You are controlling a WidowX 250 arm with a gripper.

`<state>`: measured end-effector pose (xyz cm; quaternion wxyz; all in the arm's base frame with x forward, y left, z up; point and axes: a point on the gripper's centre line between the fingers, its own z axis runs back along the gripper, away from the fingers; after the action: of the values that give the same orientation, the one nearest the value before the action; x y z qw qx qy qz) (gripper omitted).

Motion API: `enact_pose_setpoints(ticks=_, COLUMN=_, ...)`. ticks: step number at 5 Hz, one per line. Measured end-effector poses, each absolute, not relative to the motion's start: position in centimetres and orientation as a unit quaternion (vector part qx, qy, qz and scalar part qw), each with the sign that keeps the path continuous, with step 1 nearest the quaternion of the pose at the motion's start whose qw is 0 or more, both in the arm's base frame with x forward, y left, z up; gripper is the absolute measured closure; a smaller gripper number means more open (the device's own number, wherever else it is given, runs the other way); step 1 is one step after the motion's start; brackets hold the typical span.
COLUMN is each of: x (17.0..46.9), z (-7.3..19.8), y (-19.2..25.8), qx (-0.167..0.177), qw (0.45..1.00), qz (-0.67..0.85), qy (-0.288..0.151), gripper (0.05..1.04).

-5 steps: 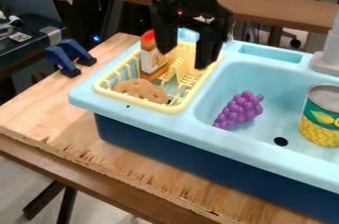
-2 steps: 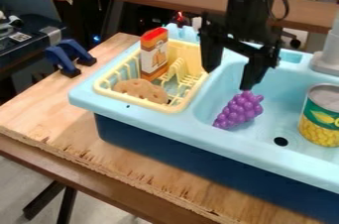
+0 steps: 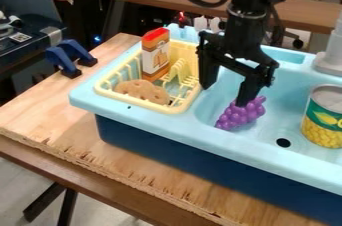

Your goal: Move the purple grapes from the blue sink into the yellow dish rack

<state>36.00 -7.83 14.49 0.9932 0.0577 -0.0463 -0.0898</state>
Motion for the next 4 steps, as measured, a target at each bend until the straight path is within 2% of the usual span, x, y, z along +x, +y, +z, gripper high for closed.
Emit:
enact_pose_setpoints(ticks=2, x=36.5, z=13.7, y=-8.5, qx=0.053, qw=0.992, qz=-0.101, qy=-0.045, gripper=0.081)
enact_pose_setpoints(ticks=4, x=37.2, z=12.2, y=-9.1, qx=0.062, qw=0.992, qz=-0.106, qy=-0.024, gripper=0.081)
